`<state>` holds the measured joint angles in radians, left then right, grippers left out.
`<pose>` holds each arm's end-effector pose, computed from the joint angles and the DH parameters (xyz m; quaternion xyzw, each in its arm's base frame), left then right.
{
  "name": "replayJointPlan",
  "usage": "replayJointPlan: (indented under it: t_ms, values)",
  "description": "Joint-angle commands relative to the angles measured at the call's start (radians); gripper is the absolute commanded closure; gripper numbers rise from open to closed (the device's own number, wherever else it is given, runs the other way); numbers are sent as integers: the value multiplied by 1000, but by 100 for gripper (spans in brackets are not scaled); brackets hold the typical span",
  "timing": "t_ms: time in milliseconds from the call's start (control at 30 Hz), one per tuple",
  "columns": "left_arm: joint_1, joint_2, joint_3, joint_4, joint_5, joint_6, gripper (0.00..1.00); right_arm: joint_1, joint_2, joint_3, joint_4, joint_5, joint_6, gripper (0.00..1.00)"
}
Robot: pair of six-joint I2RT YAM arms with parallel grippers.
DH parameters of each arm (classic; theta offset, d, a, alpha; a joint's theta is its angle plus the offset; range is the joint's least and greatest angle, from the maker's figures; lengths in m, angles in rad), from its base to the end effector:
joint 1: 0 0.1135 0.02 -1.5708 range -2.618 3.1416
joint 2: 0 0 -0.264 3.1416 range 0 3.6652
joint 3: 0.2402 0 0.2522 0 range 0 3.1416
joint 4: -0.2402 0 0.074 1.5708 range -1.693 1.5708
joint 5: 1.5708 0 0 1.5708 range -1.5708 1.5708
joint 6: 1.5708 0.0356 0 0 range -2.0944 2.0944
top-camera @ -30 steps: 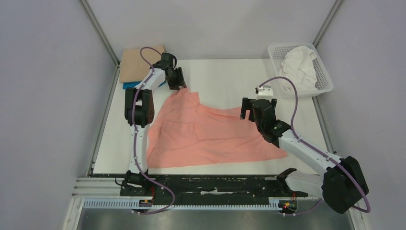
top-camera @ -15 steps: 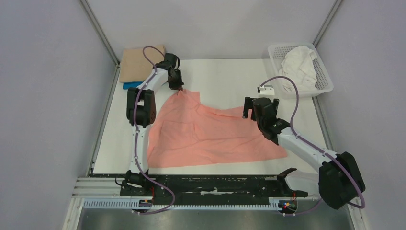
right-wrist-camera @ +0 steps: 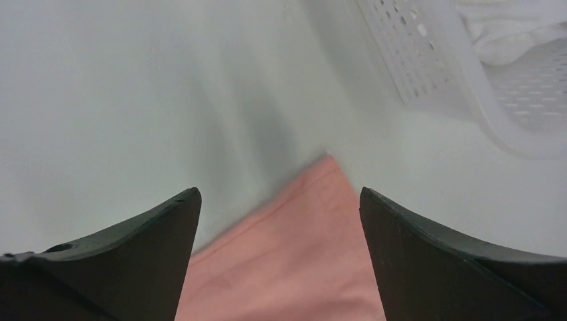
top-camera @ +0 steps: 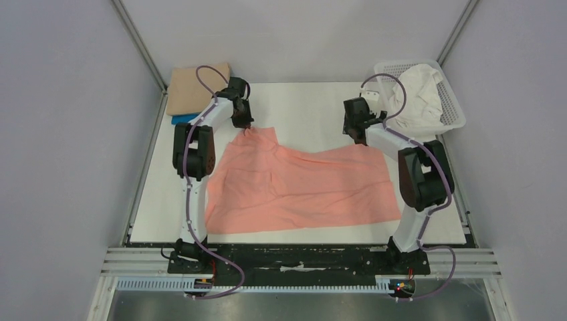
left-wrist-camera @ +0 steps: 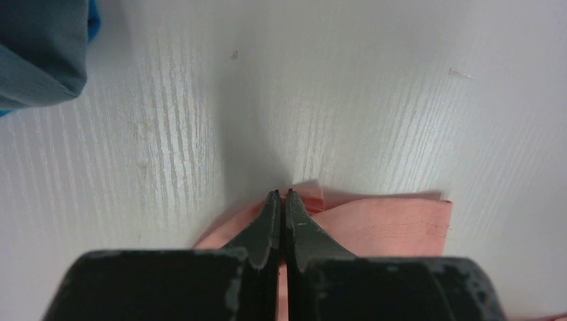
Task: Fold and stack the t-shirts
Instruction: Grab the side of the flattened tshirt furthest away from the robot with both arms
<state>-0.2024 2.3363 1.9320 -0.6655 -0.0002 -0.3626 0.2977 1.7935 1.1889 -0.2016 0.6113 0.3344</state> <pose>0.4941 -0.1014 0.1665 -0.0775 0.9657 -0.0690 0.2381 0.3744 0.0935 0.2067 0.1285 0.8826 -0.1548 0.4249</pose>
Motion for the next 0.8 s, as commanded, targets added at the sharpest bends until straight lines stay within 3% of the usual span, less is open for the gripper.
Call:
replayJointPlan:
  t_ms: [0, 200, 367, 767]
  values:
    - [4, -58, -37, 36, -5, 31, 98, -3, 138, 139, -96, 89, 18, 10]
    - [4, -95, -87, 80, 16, 21, 98, -20, 253, 201, -127, 101, 36, 18]
    - [4, -126, -120, 94, 6, 17, 98, -33, 229, 124, -126, 123, 76, 20]
    - [4, -154, -179, 127, 5, 9, 98, -65, 150, -26, -90, 162, 121, 44]
